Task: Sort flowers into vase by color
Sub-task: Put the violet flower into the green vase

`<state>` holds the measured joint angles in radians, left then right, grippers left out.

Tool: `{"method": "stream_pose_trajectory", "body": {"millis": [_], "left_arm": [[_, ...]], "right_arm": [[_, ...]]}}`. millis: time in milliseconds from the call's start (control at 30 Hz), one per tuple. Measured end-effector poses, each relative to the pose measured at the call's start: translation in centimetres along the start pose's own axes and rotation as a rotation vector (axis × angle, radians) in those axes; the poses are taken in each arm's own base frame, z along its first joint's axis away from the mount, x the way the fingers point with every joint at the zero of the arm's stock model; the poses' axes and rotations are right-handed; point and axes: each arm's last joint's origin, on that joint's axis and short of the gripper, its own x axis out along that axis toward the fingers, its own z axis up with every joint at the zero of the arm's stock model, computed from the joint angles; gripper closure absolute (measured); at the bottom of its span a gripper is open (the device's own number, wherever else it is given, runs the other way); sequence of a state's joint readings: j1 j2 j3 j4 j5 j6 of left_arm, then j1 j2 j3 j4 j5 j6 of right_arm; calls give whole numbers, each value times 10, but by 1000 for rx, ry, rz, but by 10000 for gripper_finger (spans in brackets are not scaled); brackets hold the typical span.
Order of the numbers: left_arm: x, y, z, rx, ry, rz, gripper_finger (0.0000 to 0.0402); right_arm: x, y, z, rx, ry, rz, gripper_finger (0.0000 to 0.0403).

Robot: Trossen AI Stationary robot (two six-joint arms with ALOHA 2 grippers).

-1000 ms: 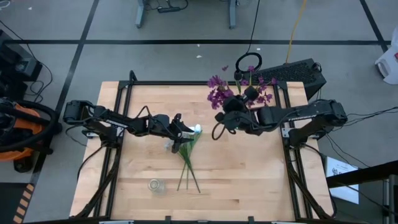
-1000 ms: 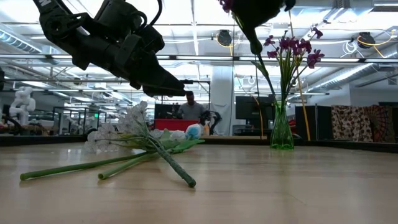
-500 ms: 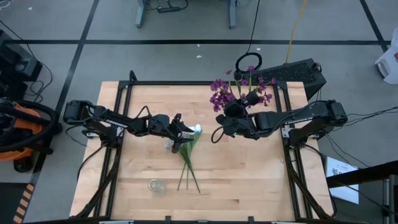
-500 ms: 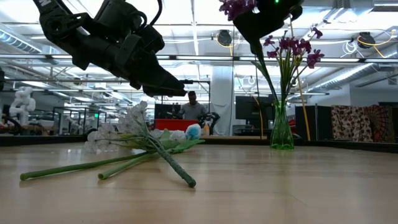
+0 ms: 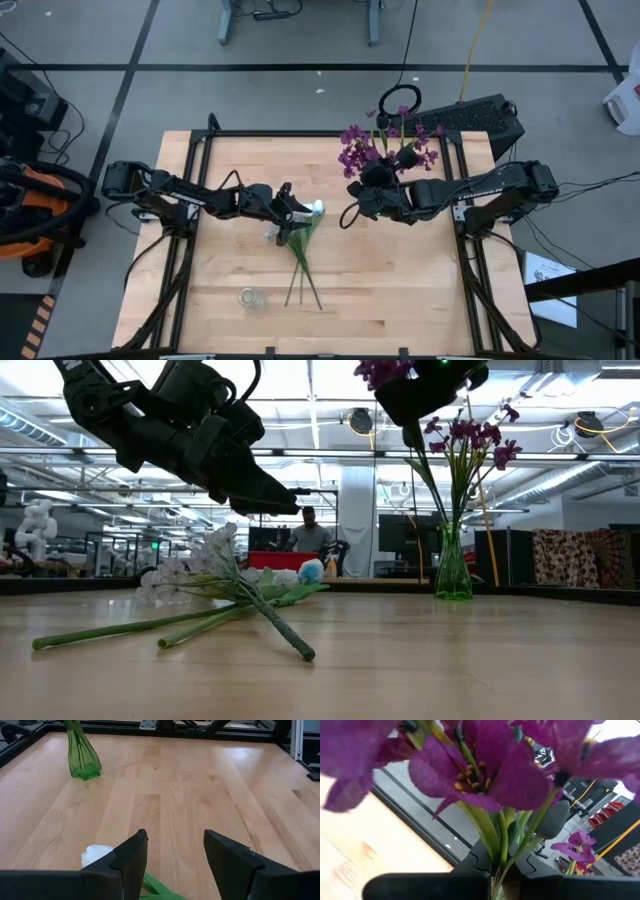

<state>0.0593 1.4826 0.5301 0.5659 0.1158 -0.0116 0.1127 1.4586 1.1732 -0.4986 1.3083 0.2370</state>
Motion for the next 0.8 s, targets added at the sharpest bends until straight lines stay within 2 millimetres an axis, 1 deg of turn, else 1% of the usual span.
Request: {"method": "stream_pose_trajectory", "body": {"millis": [800], "left_arm": [[0, 0, 0, -1, 0, -1, 201]], "right_arm": [[1, -4, -12, 95, 27, -41, 396]]}}
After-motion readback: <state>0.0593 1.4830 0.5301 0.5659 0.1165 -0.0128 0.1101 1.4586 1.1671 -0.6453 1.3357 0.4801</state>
